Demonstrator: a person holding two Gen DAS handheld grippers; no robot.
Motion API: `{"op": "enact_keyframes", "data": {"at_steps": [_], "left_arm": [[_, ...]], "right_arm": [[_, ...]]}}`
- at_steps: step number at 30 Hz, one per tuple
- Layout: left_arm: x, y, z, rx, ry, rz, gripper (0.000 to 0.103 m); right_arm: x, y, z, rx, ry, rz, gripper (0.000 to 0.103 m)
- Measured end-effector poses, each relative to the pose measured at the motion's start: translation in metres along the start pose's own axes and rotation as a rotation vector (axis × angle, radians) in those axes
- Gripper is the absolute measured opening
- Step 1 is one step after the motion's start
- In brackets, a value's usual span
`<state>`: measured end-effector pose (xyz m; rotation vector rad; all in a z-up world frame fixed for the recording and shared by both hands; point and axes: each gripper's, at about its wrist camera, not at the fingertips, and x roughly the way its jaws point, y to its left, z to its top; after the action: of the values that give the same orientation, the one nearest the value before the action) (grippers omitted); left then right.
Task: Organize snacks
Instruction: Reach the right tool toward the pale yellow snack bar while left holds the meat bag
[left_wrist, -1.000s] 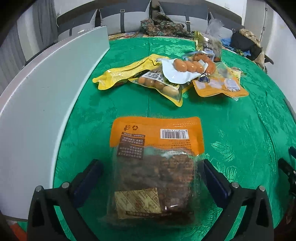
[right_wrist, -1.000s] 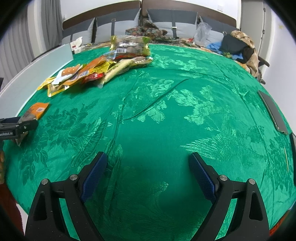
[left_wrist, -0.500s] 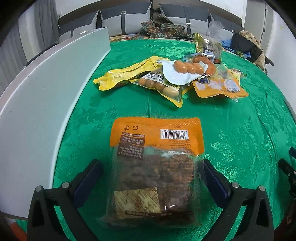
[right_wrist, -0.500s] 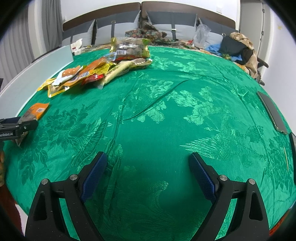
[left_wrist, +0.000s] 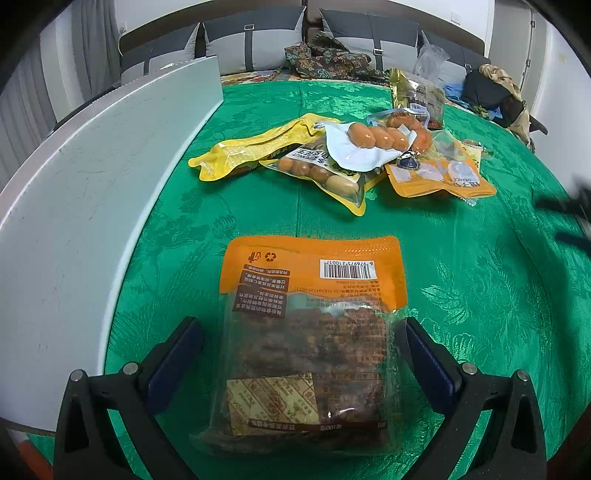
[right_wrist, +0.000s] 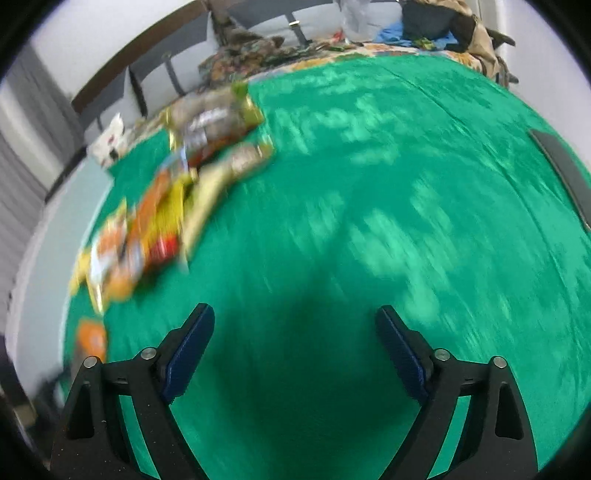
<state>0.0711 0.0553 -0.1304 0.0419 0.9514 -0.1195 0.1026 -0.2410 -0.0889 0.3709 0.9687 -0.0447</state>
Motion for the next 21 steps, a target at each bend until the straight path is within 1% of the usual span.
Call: {"op": "enact_keyframes", "data": {"at_steps": [4,7,8,9,10,11,13,17,19,21], "left_arm": [[0.0,0.0,0.0,0.0,0.0,0.0,0.103],[0.0,0.0,0.0,0.0,-0.001,0.0,0.103],[0.0,0.0,0.0,0.0,-0.001,0.0,0.103],[0.0,0.0,0.0,0.0,-0.001,0.0,0.103],[0.0,0.0,0.0,0.0,-0.001,0.0,0.103],[0.0,0.0,0.0,0.0,-0.001,0.0,0.103],[0.0,0.0,-0.001,-0.001,-0.001,0.001,0.103],[0.0,0.0,-0.001,-0.001,-0.002,0.0,0.103],[0.0,0.0,-0.001,0.0,-0.001,0.001,0.103],[0.0,0.0,-0.001,0.0,-0.002,0.0,0.103]], "right_arm": [[0.034,0.033,0.041,0.019,0.004,0.014,0.088],[0.054,0.056,0.056,0.034,0.017,0.034,0.084],[0.06,0.062,0.059,0.037,0.026,0.035,0.07],[0.067,0.068,0.06,0.032,0.043,0.035,0.043],[0.076,0.072,0.059,0.02,0.072,0.03,0.032],[0.081,0.074,0.059,0.014,0.091,0.03,0.03],[0.083,0.078,0.058,-0.015,0.084,0.012,0.03],[0.076,0.075,0.054,-0.105,0.118,-0.004,0.025],[0.068,0.064,0.052,-0.137,0.162,-0.009,0.023],[0.06,0.052,0.051,-0.189,0.236,-0.008,0.023]]}}
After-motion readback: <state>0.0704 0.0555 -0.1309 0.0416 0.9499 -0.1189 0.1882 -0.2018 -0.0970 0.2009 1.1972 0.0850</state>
